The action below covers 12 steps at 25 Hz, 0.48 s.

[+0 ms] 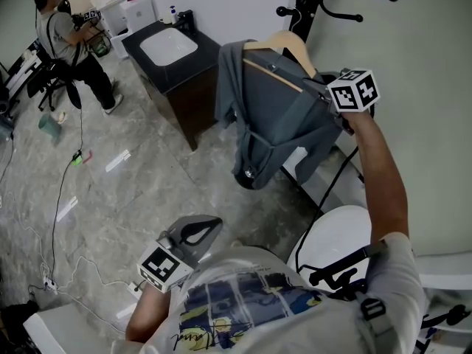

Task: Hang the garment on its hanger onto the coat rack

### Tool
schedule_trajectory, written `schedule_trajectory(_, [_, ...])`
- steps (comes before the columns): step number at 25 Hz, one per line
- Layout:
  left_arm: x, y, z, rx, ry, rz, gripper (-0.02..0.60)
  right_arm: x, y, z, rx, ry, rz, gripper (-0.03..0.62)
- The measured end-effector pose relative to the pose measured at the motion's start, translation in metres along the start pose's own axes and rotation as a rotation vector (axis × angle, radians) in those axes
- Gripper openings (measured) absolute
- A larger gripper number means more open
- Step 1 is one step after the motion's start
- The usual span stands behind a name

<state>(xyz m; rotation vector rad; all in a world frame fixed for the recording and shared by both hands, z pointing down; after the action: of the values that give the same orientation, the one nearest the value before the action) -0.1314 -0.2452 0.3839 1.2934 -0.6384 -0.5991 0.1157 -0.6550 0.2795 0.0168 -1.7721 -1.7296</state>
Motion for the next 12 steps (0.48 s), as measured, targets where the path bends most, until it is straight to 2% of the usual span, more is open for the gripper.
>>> schedule_trajectory(7, [-0.014, -0.003, -0.006, 0.006, 0.0, 0.012, 0.003, -0.002, 0.005, 0.0, -0.008, 0.028, -0.013, 0.027])
schedule_trajectory(12, [-0.038, 0.001, -0.015, 0.035, -0.004, 0.012, 0.003, -0.02, 0.002, 0.003, -0.029, 0.125, -0.089, 0.124])
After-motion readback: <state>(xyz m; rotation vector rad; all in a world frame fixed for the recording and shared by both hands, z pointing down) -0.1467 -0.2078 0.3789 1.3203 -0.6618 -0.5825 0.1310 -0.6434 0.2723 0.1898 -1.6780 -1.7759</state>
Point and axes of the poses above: the fingertips, and each gripper's own axes: x forward along the fingers, z to its left, y out of its underside, the point moved 10 cm from there along -x, backward along the fingers, and after that the axes turned 9 degrees about -z, right-handed, at the moved point
